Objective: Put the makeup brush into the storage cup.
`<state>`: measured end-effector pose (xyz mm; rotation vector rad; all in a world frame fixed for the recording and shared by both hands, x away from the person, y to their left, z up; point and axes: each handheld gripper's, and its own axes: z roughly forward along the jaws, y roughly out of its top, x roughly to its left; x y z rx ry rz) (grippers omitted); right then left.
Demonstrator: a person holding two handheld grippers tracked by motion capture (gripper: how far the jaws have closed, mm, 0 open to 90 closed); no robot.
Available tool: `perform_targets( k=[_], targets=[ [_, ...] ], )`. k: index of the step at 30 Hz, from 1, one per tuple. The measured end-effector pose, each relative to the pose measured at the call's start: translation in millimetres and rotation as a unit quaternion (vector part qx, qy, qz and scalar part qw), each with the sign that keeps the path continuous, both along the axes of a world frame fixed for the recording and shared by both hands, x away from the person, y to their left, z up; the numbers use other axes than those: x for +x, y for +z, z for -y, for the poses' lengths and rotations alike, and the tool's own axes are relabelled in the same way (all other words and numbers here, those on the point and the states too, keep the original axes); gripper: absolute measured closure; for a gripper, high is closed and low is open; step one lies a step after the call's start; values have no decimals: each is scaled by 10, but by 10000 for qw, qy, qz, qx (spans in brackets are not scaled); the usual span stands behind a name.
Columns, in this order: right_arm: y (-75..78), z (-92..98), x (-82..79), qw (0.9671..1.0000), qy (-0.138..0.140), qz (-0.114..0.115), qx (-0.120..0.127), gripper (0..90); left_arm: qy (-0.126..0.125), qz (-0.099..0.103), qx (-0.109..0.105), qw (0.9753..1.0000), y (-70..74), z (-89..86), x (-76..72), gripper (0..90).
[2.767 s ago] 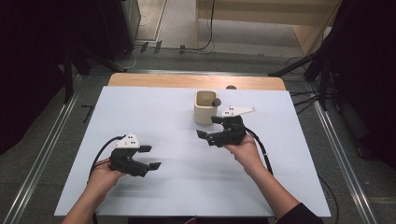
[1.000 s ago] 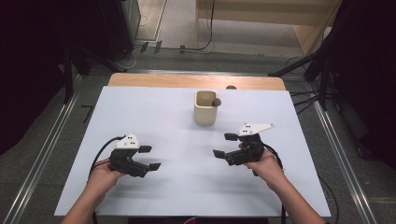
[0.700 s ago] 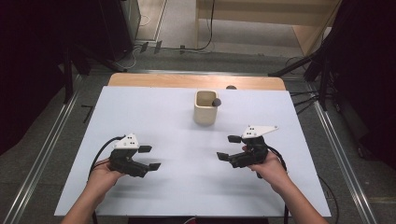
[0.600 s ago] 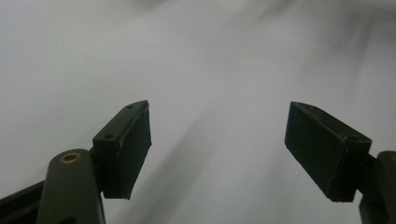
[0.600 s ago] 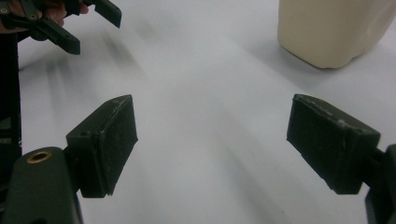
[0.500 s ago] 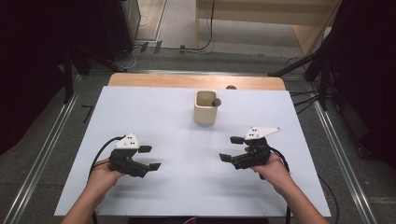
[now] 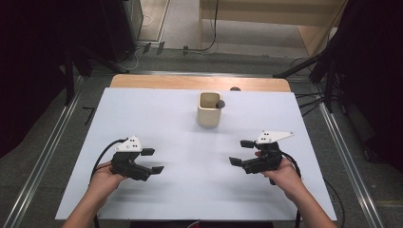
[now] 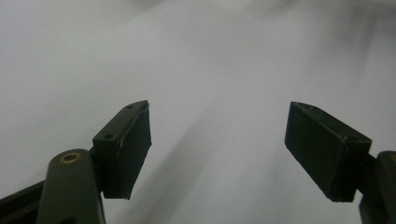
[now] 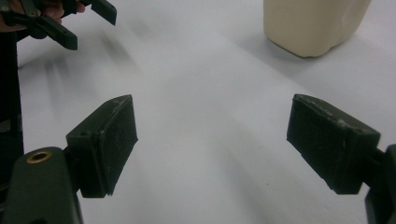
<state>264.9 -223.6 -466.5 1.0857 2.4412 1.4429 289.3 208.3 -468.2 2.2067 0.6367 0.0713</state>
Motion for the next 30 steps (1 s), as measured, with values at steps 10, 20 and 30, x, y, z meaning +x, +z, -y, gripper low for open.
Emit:
perform_targets(
  k=[10, 20, 30],
  targets=[
    [-29, 61, -40, 10000, 36, 25, -41, 171, -4, -6, -10, 10000, 0, 1, -3, 233],
    [-46, 120, -61, 10000, 40, 21, -57, 171, -26, 6, -8, 10000, -1, 5, -5, 233],
    [-94, 110, -16, 9999, 78, -7, -102, 171, -52, 22, 37, 10000, -1, 9, 1, 233]
  ],
)
